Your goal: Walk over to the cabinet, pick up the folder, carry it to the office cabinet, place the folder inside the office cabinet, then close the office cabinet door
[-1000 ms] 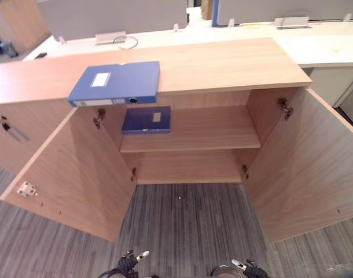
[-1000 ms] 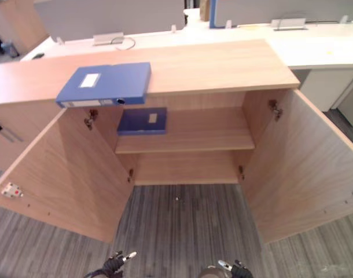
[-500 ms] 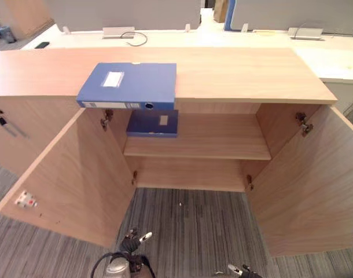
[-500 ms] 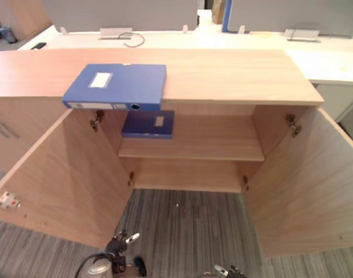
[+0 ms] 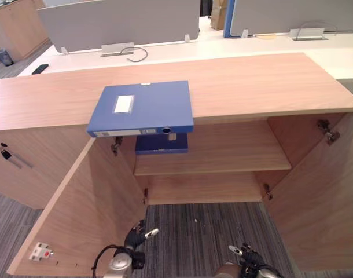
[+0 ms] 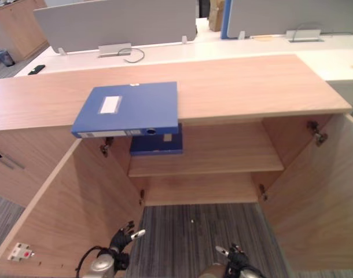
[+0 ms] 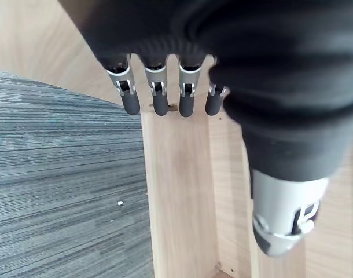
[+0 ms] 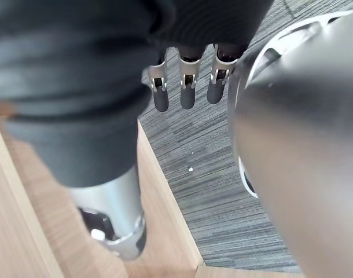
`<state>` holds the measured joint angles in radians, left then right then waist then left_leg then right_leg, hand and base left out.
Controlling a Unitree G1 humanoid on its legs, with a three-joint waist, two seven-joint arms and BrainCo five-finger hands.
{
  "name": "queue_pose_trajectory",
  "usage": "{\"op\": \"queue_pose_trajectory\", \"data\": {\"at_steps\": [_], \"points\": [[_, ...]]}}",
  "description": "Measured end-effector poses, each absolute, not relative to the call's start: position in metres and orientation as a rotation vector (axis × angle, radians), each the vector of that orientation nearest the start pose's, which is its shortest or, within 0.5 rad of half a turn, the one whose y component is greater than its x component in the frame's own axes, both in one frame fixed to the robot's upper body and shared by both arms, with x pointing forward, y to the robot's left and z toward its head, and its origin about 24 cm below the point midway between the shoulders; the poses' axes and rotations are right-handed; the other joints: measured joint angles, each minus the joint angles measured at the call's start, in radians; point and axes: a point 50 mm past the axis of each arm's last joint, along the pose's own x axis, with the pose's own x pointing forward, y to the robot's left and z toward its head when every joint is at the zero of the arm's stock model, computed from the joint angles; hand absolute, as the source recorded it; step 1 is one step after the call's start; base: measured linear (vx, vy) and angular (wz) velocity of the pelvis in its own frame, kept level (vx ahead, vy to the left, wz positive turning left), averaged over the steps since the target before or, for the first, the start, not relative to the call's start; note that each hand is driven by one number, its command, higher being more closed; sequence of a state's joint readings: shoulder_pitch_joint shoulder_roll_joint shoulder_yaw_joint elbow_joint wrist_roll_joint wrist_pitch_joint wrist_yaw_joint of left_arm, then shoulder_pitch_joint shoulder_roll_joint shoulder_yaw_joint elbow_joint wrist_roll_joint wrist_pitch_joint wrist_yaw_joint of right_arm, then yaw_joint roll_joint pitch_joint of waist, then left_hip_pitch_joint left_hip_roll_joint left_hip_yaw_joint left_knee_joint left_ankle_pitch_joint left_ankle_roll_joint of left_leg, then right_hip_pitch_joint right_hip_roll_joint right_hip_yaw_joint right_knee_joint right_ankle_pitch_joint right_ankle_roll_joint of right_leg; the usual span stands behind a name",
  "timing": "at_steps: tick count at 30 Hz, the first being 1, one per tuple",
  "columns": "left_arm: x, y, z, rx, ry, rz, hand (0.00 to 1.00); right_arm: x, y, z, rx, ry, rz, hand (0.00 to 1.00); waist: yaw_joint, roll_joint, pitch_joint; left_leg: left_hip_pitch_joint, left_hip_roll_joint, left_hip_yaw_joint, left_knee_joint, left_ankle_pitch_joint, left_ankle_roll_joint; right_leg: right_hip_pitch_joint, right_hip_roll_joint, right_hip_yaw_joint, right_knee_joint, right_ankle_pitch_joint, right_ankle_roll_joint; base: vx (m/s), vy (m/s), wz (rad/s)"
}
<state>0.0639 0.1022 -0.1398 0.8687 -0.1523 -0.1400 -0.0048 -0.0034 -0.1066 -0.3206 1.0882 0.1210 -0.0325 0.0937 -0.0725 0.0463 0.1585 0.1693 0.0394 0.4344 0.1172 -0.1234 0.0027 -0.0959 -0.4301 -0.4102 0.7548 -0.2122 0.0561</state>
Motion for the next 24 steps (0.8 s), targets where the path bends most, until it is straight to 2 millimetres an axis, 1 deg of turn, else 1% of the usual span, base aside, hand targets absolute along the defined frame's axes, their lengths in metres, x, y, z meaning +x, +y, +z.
{"op": "queue_pose_trajectory", "data": {"at_steps": [1,2,3,4,5,6,7,8,9,10,11,12,13,15,17,18,20,21,22,24], "points": [[0.142,0.167,-0.138,0.007,0.831,-0.006,0.00,0.121,-0.224,-0.151,0.230,0.982,-0.327,0.00,-0.001,0.012,0.009,0.004,0.012,-0.004,0.001,0.001,-0.002,-0.021,0.035,0.001,-0.044,-0.013,0.008,0.14,-0.203,0.15],[0.135,0.168,-0.143,0.012,0.868,-0.004,0.00,0.123,-0.225,-0.149,0.235,0.965,-0.332,0.00,-0.007,0.019,0.016,0.009,0.024,-0.009,0.003,0.003,-0.006,-0.039,0.072,0.010,-0.141,-0.013,0.011,0.17,-0.295,0.21],[0.129,0.170,-0.146,0.025,0.895,-0.002,0.00,0.124,-0.225,-0.149,0.235,0.962,-0.328,0.00,-0.011,0.009,0.016,0.010,0.023,-0.013,0.009,0.001,-0.024,-0.050,0.099,0.038,-0.263,0.007,0.005,0.13,-0.273,0.19],[0.128,0.174,-0.146,0.037,0.901,0.002,0.00,0.124,-0.224,-0.149,0.236,0.966,-0.326,0.00,-0.013,-0.004,0.020,0.013,0.013,-0.019,0.006,0.001,-0.041,-0.051,0.111,0.070,-0.307,0.083,0.014,0.13,-0.275,0.14],[0.123,0.162,-0.150,0.010,0.930,-0.007,0.00,0.120,-0.232,-0.150,0.219,0.987,-0.339,0.00,-0.011,0.042,0.027,0.025,0.039,-0.034,-0.010,0.000,-0.067,-0.032,0.144,0.073,-0.314,0.075,0.017,0.11,-0.230,0.03],[0.119,0.155,-0.152,-0.014,0.943,-0.007,0.00,0.115,-0.237,-0.151,0.216,1.009,-0.357,0.00,-0.009,0.062,0.025,0.025,0.057,-0.035,-0.014,0.013,-0.074,-0.018,0.167,0.067,-0.336,0.074,0.015,0.11,-0.257,-0.03],[0.118,0.153,-0.153,-0.024,0.944,-0.002,0.00,0.113,-0.239,-0.151,0.213,1.016,-0.361,0.00,-0.009,0.063,0.025,0.025,0.063,-0.037,-0.020,0.022,-0.075,-0.015,0.174,0.066,-0.345,0.073,0.013,0.06,-0.204,-0.04],[0.119,0.154,-0.152,-0.030,0.942,0.010,0.00,0.109,-0.239,-0.152,0.214,1.029,-0.364,0.00,-0.012,0.063,0.025,0.026,0.080,-0.044,-0.028,0.038,-0.082,-0.002,0.196,0.054,-0.373,0.076,0.004,0.03,-0.231,0.08],[0.124,0.156,-0.151,-0.031,0.929,0.020,0.00,0.103,-0.239,-0.154,0.217,1.049,-0.371,0.00,-0.012,0.062,0.026,0.024,0.100,-0.054,-0.037,0.045,-0.090,0.016,0.222,0.031,-0.409,0.083,-0.006,0.00,-0.172,0.18],[0.126,0.157,-0.150,-0.033,0.921,0.028,0.00,0.098,-0.238,-0.156,0.220,1.063,-0.375,0.00,-0.011,0.060,0.027,0.025,0.110,-0.059,-0.044,0.050,-0.097,0.028,0.233,0.022,-0.426,0.087,-0.007,-0.01,-0.158,0.33],[0.128,0.159,-0.149,-0.040,0.914,0.048,0.00,0.093,-0.237,-0.158,0.225,1.081,-0.378,0.00,-0.010,0.052,0.030,0.025,0.122,-0.067,-0.045,0.057,-0.109,0.051,0.248,0.003,-0.456,0.096,-0.010,-0.03,-0.070,0.28],[0.126,0.161,-0.150,-0.044,0.920,0.063,0.00,0.086,-0.236,-0.159,0.227,1.097,-0.385,0.00,-0.002,0.043,0.028,0.024,0.130,-0.071,-0.045,0.063,-0.117,0.068,0.262,-0.004,-0.489,0.110,-0.012,-0.03,-0.049,0.22],[0.125,0.162,-0.150,-0.045,0.922,0.068,0.00,0.083,-0.235,-0.160,0.227,1.105,-0.389,0.00,0.001,0.041,0.026,0.023,0.133,-0.071,-0.046,0.067,-0.122,0.077,0.268,-0.007,-0.508,0.119,-0.012,-0.02,-0.018,0.10],[0.123,0.163,-0.151,-0.048,0.926,0.073,0.00,0.079,-0.234,-0.161,0.233,1.113,-0.393,0.00,0.006,0.036,0.023,0.015,0.140,-0.073,-0.046,0.071,-0.123,0.099,0.286,-0.023,-0.562,0.147,-0.012,-0.01,0.000,0.14],[0.126,0.162,-0.149,-0.048,0.910,0.069,0.00,0.078,-0.233,-0.161,0.238,1.114,-0.394,0.00,0.008,0.032,0.024,0.003,0.139,-0.093,-0.049,0.086,-0.124,0.125,0.299,-0.040,-0.622,0.181,-0.013,-0.02,-0.003,0.22],[0.128,0.161,-0.147,-0.049,0.892,0.064,0.00,0.078,-0.232,-0.161,0.239,1.112,-0.394,0.00,0.009,0.028,0.026,0.003,0.137,-0.097,-0.055,0.091,-0.124,0.137,0.304,-0.047,-0.649,0.196,-0.013,-0.02,0.005,0.22],[0.138,0.155,-0.135,-0.081,0.811,0.039,0.00,0.078,-0.231,-0.162,0.242,1.109,-0.392,0.00,0.013,0.025,0.025,0.002,0.139,-0.108,-0.074,0.099,-0.126,0.156,0.319,-0.060,-0.698,0.222,-0.017,-0.04,0.013,0.19],[0.147,0.149,-0.123,-0.109,0.733,0.017,0.00,0.079,-0.230,-0.162,0.243,1.104,-0.391,0.00,0.018,0.022,0.023,-0.009,0.138,-0.115,-0.082,0.106,-0.126,0.157,0.324,-0.071,-0.720,0.236,-0.018,-0.05,0.010,0.19],[0.152,0.146,-0.116,-0.128,0.690,0.005,0.00,0.079,-0.229,-0.162,0.246,1.103,-0.390,0.00,0.019,0.020,0.021,-0.018,0.137,-0.122,-0.083,0.111,-0.127,0.157,0.324,-0.081,-0.730,0.242,-0.018,-0.06,0.005,0.29],[0.167,0.134,-0.083,-0.288,0.512,-0.047,0.00,0.076,-0.227,-0.163,0.252,1.111,-0.393,0.00,0.027,0.012,0.016,-0.032,0.136,-0.144,-0.093,0.124,-0.127,0.160,0.326,-0.096,-0.761,0.259,-0.020,-0.06,0.007,0.24]]}}
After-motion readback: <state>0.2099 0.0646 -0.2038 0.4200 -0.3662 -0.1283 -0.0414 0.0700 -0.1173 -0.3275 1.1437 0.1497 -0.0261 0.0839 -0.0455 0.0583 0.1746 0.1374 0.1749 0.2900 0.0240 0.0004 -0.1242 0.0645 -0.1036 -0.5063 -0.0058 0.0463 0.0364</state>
